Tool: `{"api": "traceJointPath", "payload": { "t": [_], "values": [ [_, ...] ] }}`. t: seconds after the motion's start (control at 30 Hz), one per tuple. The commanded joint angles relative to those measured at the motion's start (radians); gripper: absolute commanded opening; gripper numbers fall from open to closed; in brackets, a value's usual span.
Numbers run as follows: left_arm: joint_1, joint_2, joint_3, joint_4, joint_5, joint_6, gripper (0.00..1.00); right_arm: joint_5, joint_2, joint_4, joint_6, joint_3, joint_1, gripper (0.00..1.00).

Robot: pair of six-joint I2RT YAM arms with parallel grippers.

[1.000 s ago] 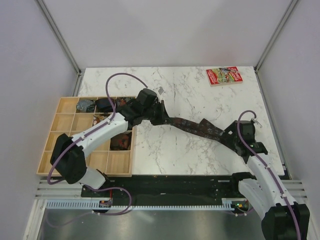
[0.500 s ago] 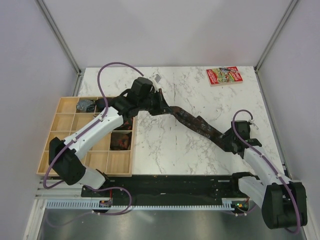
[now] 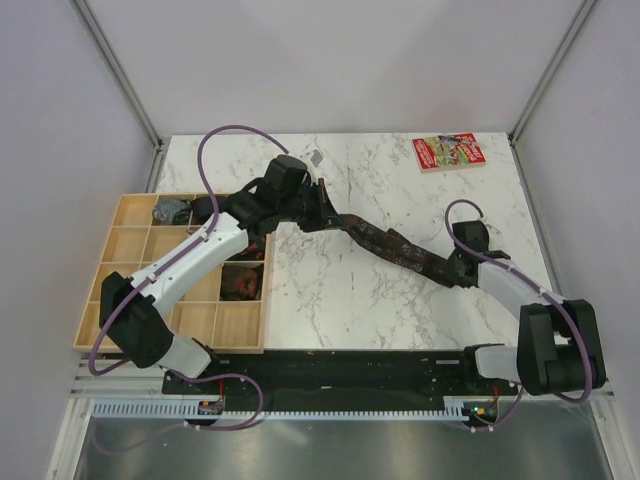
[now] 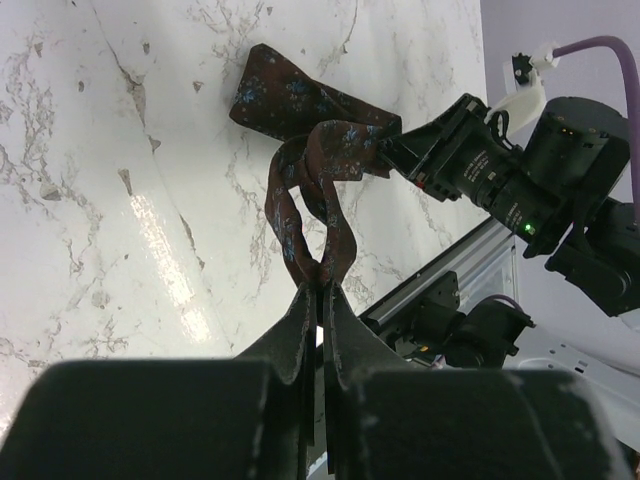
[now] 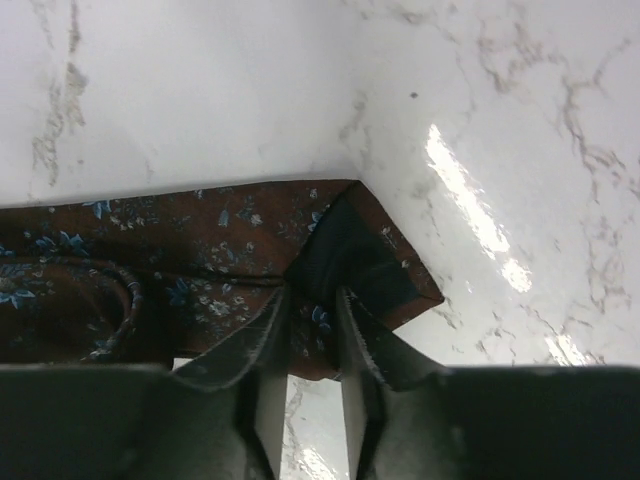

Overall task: Roll the ties
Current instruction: Flatten out the tie at the center of the board.

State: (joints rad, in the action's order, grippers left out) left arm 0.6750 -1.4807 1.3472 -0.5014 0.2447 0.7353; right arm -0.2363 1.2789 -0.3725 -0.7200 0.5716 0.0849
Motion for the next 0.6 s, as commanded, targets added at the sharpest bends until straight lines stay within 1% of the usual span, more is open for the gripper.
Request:
{"api": "traceJointPath", "payload": {
  "t": [0.0,0.1,0.17,0.3,0.37,0.43,0.47,0.5,0.57],
  "values": [
    [-0.012,0.003,0.024,0.006,0.01,-0.022,0.02,0.061,0.108,0.009,0.06,-0.021,0.029,0.29],
    [-0.025,0.013,0.014,0.006,0.013,-0.027,0.02,0.055,0.138,0.018,0.07,-0.006,0.041,0.1],
    [-0.034,0.022,0.006,0.007,0.018,-0.028,0.02,0.069,0.158,0.029,0.074,-0.003,0.039,0.01],
    [-0.066,0.034,-0.013,0.006,0.036,-0.036,0.02,0.057,0.152,0.018,0.085,0.017,0.038,0.0],
    [-0.084,0.051,-0.019,0.001,0.053,-0.042,0.02,0.035,0.139,-0.006,0.1,0.066,0.029,0.0],
    [-0.115,0.065,-0.019,-0.018,0.065,-0.047,0.02,0.048,0.137,-0.043,0.131,0.117,-0.019,0.0],
    [-0.126,0.079,-0.016,-0.028,0.068,-0.053,0.02,0.06,0.14,-0.054,0.146,0.172,-0.043,0.0],
    [-0.147,0.088,-0.014,-0.04,0.07,-0.056,0.02,0.109,0.148,-0.066,0.158,0.198,-0.104,0.0],
    [-0.167,0.105,-0.016,-0.077,0.068,-0.066,0.02,0.162,0.18,-0.08,0.194,0.282,-0.169,0.0]
  ]
}}
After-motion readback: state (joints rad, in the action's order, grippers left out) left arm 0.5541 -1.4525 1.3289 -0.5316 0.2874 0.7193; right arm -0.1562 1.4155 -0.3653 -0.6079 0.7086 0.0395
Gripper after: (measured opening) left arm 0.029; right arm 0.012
